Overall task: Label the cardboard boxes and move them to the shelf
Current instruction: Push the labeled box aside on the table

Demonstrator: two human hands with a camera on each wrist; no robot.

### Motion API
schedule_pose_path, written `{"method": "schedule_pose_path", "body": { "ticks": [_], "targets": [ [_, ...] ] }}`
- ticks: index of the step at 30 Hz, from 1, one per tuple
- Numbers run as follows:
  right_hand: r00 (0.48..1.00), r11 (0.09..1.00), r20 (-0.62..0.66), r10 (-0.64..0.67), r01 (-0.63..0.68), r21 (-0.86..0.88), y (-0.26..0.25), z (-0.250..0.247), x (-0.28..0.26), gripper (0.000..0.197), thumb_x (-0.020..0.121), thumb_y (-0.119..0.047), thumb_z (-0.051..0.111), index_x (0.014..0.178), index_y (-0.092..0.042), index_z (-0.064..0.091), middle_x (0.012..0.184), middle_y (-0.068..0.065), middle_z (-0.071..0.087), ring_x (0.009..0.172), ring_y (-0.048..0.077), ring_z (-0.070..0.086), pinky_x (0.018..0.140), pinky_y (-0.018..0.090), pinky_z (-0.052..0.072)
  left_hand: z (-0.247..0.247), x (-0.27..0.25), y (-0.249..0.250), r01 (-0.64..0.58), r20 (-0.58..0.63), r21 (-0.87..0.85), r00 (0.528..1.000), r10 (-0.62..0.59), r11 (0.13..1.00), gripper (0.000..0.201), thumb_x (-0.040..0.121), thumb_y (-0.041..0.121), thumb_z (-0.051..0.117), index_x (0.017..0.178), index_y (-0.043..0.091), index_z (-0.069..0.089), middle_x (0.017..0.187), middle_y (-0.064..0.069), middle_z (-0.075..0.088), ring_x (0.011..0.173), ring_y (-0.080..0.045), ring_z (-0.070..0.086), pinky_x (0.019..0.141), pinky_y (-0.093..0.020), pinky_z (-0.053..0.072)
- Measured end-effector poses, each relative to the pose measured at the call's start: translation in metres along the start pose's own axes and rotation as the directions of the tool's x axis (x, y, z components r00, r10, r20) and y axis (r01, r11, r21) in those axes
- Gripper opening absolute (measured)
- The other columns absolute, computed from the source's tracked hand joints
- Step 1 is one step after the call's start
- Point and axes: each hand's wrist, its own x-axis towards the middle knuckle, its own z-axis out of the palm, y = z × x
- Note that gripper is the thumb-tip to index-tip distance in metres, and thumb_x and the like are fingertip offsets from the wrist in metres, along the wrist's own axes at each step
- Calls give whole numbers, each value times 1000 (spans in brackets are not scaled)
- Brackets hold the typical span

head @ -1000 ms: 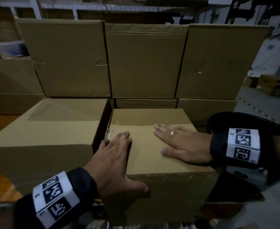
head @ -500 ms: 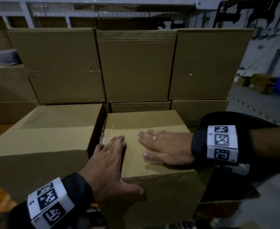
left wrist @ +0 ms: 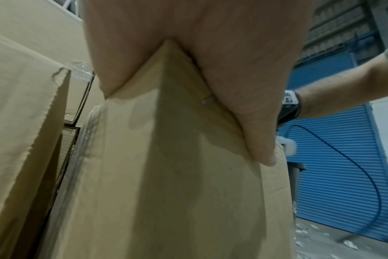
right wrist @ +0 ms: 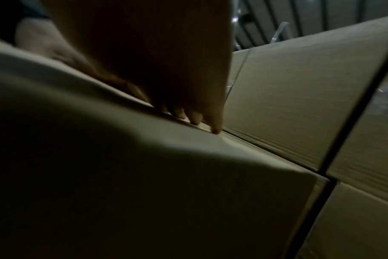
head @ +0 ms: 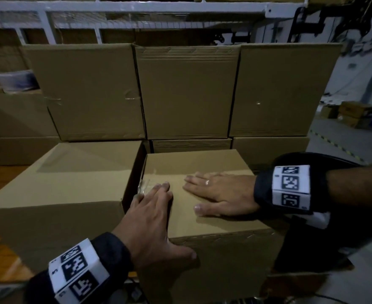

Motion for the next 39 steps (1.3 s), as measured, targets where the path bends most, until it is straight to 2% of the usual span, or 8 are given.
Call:
{"method": "schedule_pose_path", "body": {
  "ticks": [2, 5, 8, 12, 16, 19, 27, 39],
  "targets": [
    [1000, 1000, -1, 25, -25, 0, -2, 3, -11, 75, 93, -66, 20, 153, -27, -5, 161, -9, -10, 147, 12, -5, 120, 39, 5, 0, 0, 0, -5, -6, -2, 1000, 5, 1000, 136, 50, 89, 49, 150, 15, -5, 159, 3, -9, 145, -11, -7, 119, -38, -5],
    [998, 998, 42, 49, -50, 27, -3, 4, -28, 92, 80, -77, 19, 153, -28, -7, 160, -9, -14, 147, 11, -8, 120, 39, 5, 0, -1, 1, -4, -19, 8, 1000, 4, 1000, 134, 53, 87, 49, 150, 14, -6, 159, 2, -10, 145, -11, -8, 117, -34, -8],
    [997, 998, 71, 30, -34, 56, -5, 8, -44, 100, 77, -81, 34, 151, -31, -11, 158, -15, -19, 145, 7, -13, 118, 34, -1, -2, -2, 2, -7, -20, 23, 1000, 8, 1000, 130, 59, 85, 53, 150, 13, -7, 159, 1, -11, 146, -13, -8, 112, -30, -11],
    [1000, 999, 3, 31, -31, 12, -5, 20, -56, 109, 78, -73, 53, 151, -30, -15, 156, -15, -24, 143, 6, -17, 119, 33, -3, -4, -2, 4, -5, -22, 43, 1000, 6, 999, 125, 65, 80, 56, 151, 13, -6, 159, -1, -11, 146, -14, -8, 107, -28, -13],
    [991, 998, -117, 63, -61, 16, -9, 35, -53, 104, 80, -72, 51, 151, -30, -14, 157, -13, -20, 145, 8, -15, 120, 36, 0, -3, 1, 2, -6, -22, 38, 1000, 6, 999, 122, 67, 77, 58, 151, 14, -5, 160, -2, -10, 146, -15, -7, 105, -26, -12],
    [981, 997, -178, 77, -70, 45, -8, 41, -46, 104, 78, -75, 49, 151, -31, -10, 158, -13, -17, 145, 8, -14, 120, 39, 2, -1, -2, 0, -19, -46, 51, 999, 21, 999, 116, 71, 75, 55, 151, 15, -4, 160, -3, -7, 147, -16, -5, 108, -25, -9],
    [963, 990, -237, 132, -114, 86, -10, 42, -32, 102, 79, -74, 49, 152, -29, -7, 160, -12, -12, 146, 10, -10, 120, 41, 4, 7, -3, 0, -24, -114, 160, 993, 43, 987, 95, 86, 65, 42, 152, 15, -5, 160, -5, -4, 147, -17, -3, 117, -30, 1],
    [942, 982, -286, 179, -152, 113, -1, 43, -19, 99, 79, -72, 50, 153, -29, -1, 161, -10, -4, 147, 13, -3, 118, 38, 4, 10, 15, -4, 1, -137, 161, 990, 21, 987, 88, 89, 57, 46, 152, 15, 1, 160, -5, 1, 147, -19, 0, 118, -34, 5]
  ]
}}
